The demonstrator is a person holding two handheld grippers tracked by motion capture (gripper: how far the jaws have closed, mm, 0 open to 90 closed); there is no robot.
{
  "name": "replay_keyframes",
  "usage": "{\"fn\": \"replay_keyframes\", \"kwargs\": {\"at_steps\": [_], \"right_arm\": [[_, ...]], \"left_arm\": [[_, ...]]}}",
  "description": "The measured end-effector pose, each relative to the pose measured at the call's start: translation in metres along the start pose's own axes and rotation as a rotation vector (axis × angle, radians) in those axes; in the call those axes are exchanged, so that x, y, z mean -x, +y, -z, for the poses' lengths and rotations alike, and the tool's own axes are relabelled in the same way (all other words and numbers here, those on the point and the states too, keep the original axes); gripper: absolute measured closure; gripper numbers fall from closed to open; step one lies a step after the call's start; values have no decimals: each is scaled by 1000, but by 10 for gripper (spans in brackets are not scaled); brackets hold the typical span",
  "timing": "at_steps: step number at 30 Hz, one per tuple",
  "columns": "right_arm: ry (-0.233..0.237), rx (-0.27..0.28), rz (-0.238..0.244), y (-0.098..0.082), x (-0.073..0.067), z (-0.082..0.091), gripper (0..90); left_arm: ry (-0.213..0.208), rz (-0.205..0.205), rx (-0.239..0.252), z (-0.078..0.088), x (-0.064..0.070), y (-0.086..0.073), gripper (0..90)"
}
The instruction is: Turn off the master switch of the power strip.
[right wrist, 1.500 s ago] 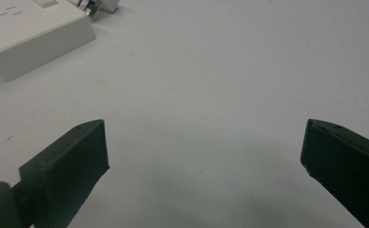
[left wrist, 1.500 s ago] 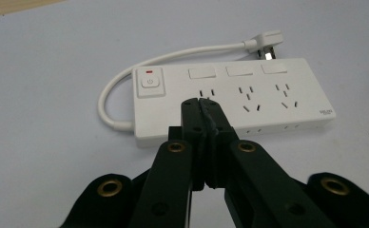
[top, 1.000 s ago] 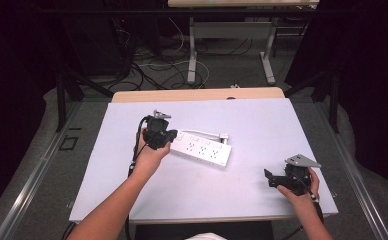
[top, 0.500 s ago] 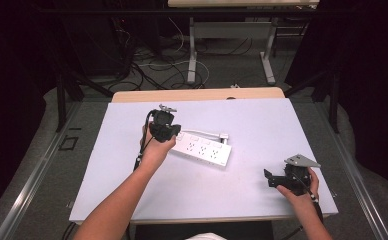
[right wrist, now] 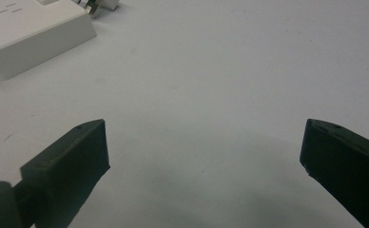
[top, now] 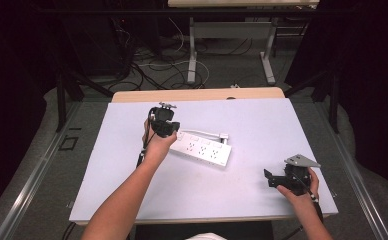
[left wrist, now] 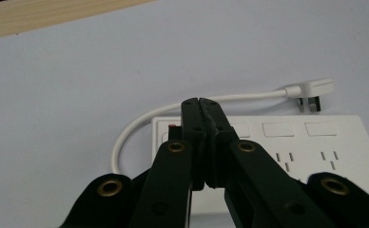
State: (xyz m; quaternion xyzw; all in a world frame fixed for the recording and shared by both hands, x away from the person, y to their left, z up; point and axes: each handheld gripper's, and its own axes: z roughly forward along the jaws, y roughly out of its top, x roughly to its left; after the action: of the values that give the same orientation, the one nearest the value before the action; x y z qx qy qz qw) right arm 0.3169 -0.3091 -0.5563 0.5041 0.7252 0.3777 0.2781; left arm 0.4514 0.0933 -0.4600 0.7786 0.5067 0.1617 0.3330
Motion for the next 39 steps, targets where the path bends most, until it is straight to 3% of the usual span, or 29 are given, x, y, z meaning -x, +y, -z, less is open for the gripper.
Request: {"fn": "replay_keyframes", "kwargs": {"at_steps": [13,20,39], "right_arm": [[2,0,7,0,0,0,20],[2,-1,2,0,0,0,20],[10,-3,2,-1,0,-1,20]], "left_arm": [[32,54,-27,-17,-8,0,900],[39,63,-40,-27,-10,0,900],[45,43,-111,-54,-6,-5,900]]}}
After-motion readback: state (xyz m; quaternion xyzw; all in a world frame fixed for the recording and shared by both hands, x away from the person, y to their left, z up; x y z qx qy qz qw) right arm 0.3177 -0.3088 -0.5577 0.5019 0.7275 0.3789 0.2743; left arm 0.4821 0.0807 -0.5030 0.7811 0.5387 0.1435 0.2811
